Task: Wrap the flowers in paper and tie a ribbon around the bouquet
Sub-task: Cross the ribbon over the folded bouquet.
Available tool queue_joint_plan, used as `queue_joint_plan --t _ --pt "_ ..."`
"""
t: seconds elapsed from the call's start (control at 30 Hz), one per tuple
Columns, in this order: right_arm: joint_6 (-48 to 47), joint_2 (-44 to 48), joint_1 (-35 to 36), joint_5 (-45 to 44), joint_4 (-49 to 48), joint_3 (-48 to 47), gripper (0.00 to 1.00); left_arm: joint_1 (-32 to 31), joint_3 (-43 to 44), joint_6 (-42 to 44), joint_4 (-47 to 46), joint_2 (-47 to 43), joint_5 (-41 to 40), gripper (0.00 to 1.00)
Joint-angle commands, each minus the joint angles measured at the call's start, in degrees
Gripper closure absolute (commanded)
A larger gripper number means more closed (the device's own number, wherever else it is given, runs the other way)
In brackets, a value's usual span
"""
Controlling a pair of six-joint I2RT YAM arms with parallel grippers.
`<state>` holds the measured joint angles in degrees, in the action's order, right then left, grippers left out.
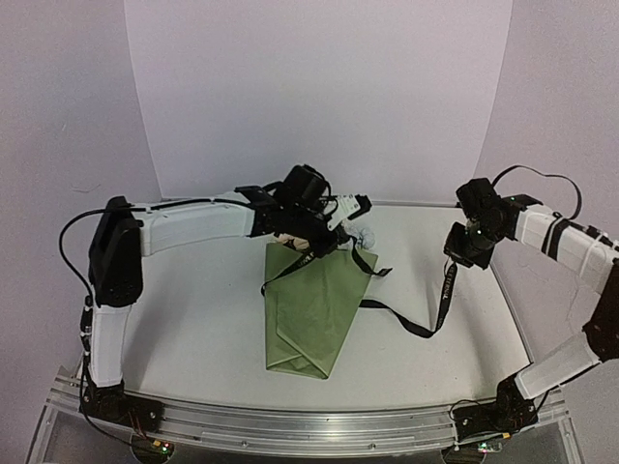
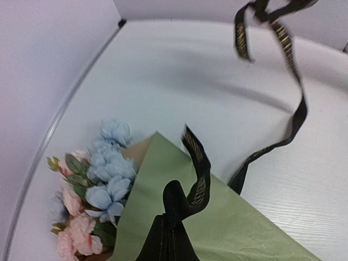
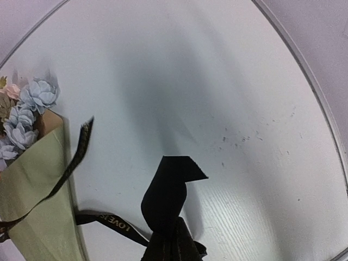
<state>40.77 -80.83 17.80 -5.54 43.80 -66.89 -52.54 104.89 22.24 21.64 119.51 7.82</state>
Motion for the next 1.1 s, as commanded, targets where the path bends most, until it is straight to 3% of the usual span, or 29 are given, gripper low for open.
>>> queue_joint_plan --t 0.0,0.13,0.27,0.6,0.8,0.97,1.07 --pt "0.38 -10.14 -2.74 8.75 -0.74 -14.94 1.00 0.68 -1.72 2.36 -5.80 -10.82 16.78 1.00" --pt "-0.74 -20.81 -2.99 14.35 1.48 -29.95 1.00 0.37 -3.97 3.98 -6.29 -12.99 27.56 1.00" --pt "2.02 -26.04 -2.08 19.49 1.90 -38.38 1.00 -0.20 -5.20 4.88 -6.19 -12.14 29.26 1.00" --pt "2.69 -27.90 5.98 24.50 2.05 -45.41 1.00 -1.32 -1.29 6.13 -3.47 -4.60 26.76 0.99" --pt "1.35 -27.68 6.93 28.05 1.94 -46.60 1.00 -1.41 -7.46 0.42 -19.71 -8.22 26.97 0.98" --pt "0.57 -28.71 7.10 30.69 1.49 -47.37 1.00 -1.67 -0.12 -2.45 -17.07 -2.39 30.48 0.98" --pt "0.43 -29.59 7.10 31.70 1.45 -47.45 1.00 -1.44 -3.42 -8.13 -25.86 -2.00 31.44 0.99"
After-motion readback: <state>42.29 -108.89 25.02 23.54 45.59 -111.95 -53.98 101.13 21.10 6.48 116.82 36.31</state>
